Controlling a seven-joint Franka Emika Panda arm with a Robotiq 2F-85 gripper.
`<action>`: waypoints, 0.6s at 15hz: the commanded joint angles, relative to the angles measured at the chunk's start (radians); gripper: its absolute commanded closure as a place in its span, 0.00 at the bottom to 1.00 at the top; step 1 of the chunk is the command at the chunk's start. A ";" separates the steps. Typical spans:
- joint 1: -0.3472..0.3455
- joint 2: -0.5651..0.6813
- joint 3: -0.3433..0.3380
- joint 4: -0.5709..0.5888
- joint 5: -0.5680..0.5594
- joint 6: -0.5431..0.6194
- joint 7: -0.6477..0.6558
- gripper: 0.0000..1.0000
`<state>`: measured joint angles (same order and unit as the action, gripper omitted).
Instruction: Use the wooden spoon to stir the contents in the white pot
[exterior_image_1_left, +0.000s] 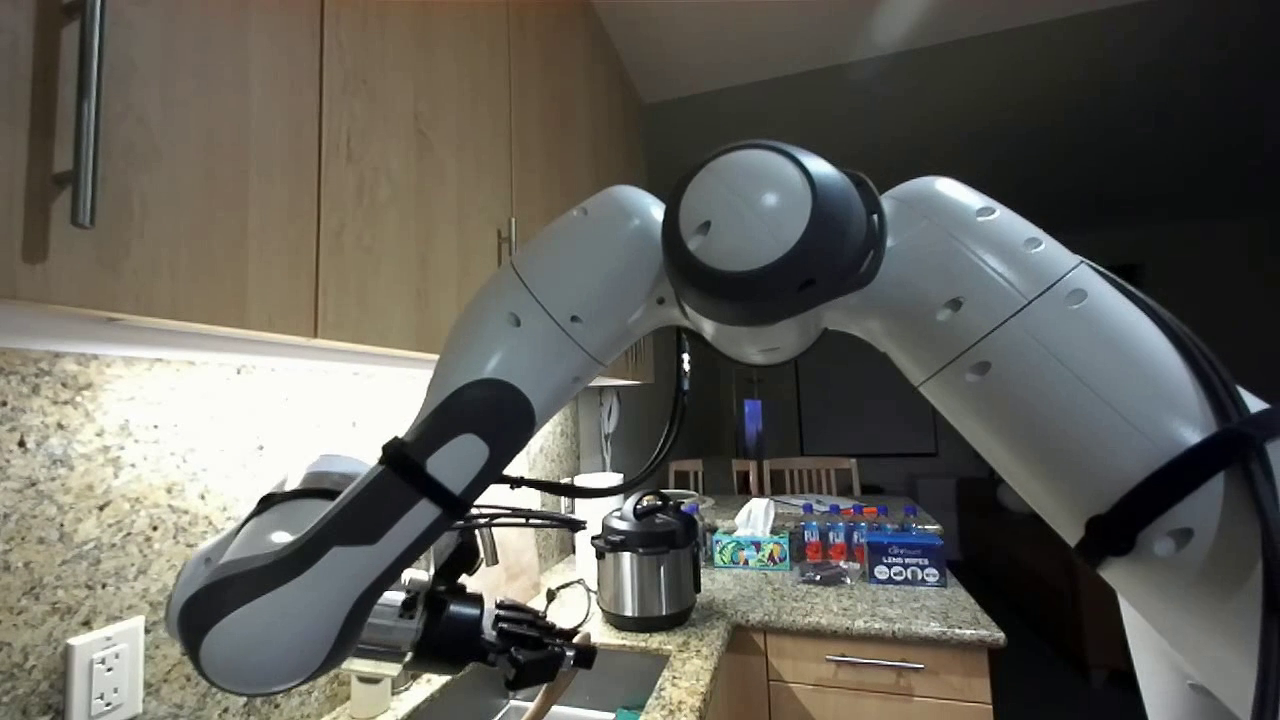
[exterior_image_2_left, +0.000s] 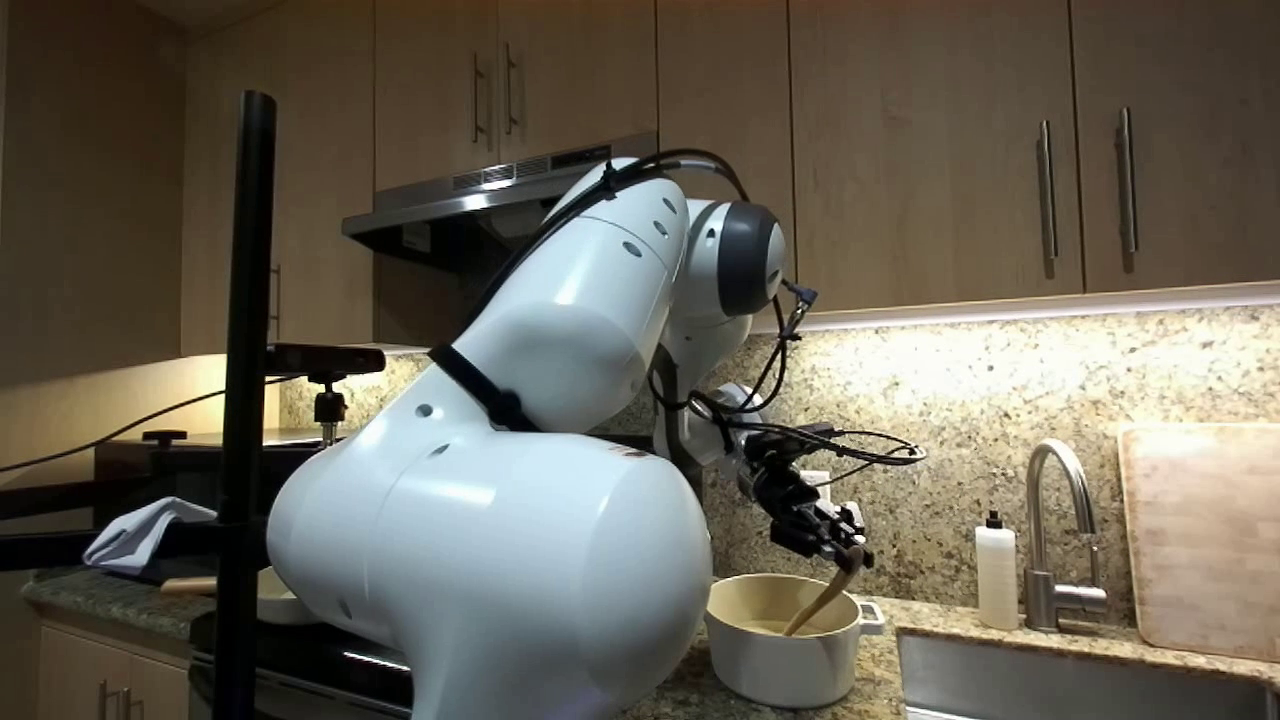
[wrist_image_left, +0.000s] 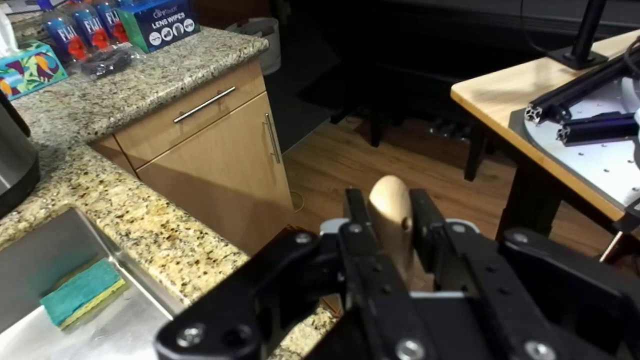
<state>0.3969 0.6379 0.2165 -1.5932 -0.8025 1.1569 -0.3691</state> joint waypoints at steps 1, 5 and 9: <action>0.013 0.095 0.025 0.108 -0.033 -0.107 -0.094 0.91; 0.030 0.212 0.025 0.256 -0.035 -0.224 -0.173 0.92; 0.020 0.298 0.043 0.427 -0.002 -0.257 -0.284 0.92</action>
<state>0.4231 0.8672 0.2391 -1.3086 -0.8122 0.9508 -0.5661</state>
